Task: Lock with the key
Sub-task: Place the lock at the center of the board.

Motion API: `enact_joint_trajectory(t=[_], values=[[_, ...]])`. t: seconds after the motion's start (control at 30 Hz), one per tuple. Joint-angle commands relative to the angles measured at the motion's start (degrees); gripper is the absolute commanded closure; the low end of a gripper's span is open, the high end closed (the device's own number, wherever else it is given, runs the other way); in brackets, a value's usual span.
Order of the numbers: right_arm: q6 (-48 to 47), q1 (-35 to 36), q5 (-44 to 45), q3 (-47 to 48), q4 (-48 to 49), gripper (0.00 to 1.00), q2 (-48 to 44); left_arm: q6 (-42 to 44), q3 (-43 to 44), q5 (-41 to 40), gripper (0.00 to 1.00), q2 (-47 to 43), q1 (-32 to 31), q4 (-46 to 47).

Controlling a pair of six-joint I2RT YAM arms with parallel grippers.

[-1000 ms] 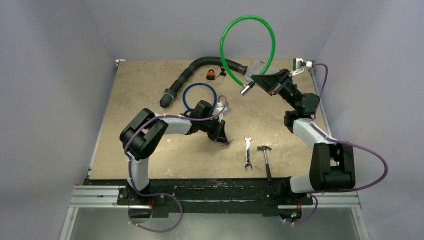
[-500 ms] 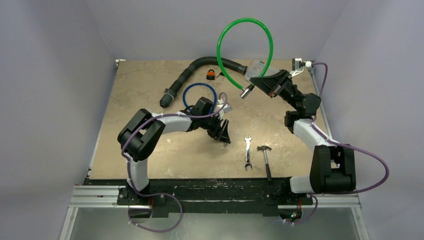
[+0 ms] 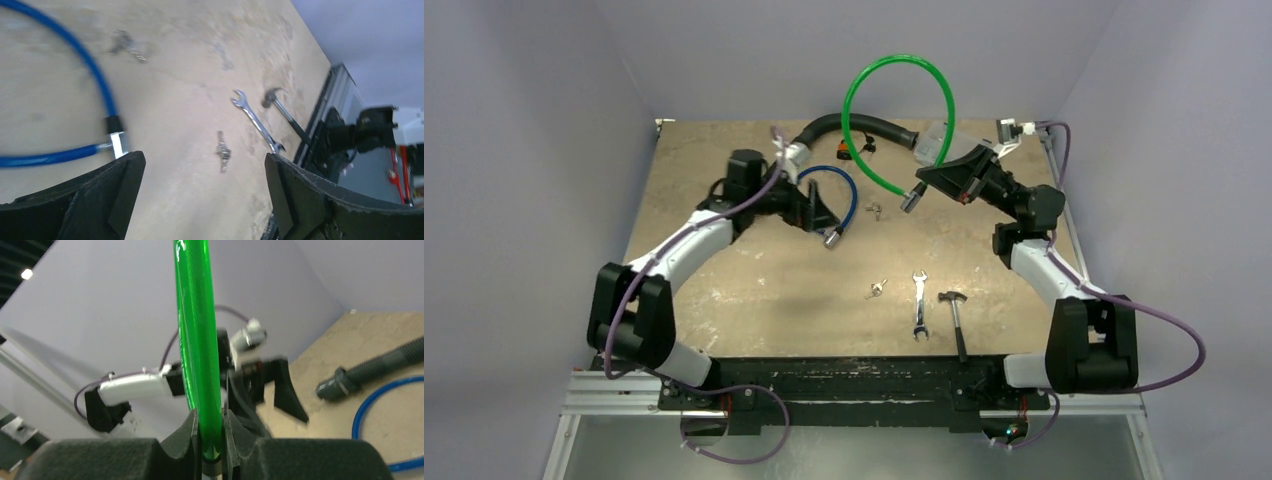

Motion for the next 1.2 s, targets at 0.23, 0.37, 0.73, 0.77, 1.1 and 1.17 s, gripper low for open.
enact_joint_trajectory(t=[0.23,0.37,0.73,0.77,1.1,1.17], values=[[-43.64,16.80,-4.21,7.41,-47.78,1.00,0.14,-13.86,-3.56,2.41,0.00,-10.70,22.52,10.12],[-57.53,23.67,-0.07,10.09,-62.92,1.00,3.77,-14.54,-3.83,2.16,0.00,-10.51,23.54,10.73],[-61.20,32.88,2.42,11.82,-63.87,1.00,20.12,-13.82,-3.35,1.26,0.00,-10.60,24.09,9.85],[-61.14,33.24,2.38,12.15,-63.91,1.00,21.85,-13.64,-3.28,1.05,0.00,-10.77,24.21,9.77],[-56.60,34.15,1.56,15.18,-62.50,1.00,33.49,-13.51,-3.17,0.88,0.00,-10.76,24.69,10.07],[-55.55,34.14,1.53,15.27,-62.17,0.99,34.70,-13.55,-3.10,0.91,0.00,-10.60,24.70,10.22]])
